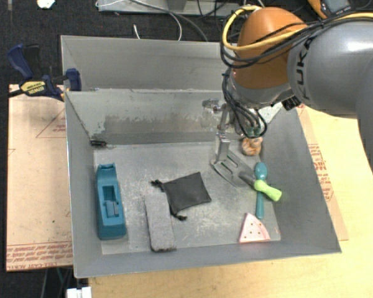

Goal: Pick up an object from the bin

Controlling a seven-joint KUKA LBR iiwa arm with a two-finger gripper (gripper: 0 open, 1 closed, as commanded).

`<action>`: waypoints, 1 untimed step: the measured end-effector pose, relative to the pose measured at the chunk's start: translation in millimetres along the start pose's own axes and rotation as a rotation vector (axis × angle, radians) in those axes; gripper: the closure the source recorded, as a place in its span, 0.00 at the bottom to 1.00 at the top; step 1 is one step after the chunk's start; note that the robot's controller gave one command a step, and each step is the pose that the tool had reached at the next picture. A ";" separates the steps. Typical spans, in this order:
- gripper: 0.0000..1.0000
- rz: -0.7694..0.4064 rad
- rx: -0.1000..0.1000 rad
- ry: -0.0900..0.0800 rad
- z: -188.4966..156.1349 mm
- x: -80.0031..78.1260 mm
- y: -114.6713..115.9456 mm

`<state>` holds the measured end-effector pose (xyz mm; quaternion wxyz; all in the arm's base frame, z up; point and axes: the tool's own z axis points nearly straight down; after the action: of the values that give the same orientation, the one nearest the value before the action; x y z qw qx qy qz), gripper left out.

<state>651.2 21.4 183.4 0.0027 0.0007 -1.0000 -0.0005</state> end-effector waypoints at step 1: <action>0.00 0.001 0.000 -0.008 -5.5 -1.4 0.0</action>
Offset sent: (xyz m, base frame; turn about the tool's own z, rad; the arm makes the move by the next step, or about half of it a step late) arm -0.0708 0.0507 -0.0527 -0.3896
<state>652.7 21.4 188.9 -0.0013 0.0004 -1.0000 -0.0007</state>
